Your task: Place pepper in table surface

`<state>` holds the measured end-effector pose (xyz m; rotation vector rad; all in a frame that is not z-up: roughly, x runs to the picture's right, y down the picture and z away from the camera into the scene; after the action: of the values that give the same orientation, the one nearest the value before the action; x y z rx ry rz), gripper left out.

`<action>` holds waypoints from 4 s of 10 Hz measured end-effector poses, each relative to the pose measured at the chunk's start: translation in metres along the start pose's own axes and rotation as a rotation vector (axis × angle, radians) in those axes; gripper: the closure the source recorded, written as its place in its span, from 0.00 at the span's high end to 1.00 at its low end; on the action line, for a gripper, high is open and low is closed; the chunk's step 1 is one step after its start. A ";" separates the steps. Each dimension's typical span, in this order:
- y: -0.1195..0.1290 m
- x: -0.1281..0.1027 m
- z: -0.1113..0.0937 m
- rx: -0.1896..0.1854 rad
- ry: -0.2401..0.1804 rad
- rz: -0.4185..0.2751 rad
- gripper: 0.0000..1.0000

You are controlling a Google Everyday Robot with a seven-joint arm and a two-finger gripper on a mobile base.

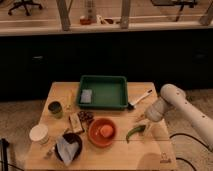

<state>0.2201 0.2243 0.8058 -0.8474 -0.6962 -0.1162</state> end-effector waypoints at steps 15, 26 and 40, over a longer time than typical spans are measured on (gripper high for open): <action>0.003 -0.013 -0.012 0.001 0.023 -0.062 0.80; -0.006 -0.020 -0.023 -0.026 0.051 -0.077 0.80; -0.009 -0.021 -0.025 -0.037 0.056 -0.077 0.80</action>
<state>0.2131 0.1967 0.7874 -0.8500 -0.6761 -0.2220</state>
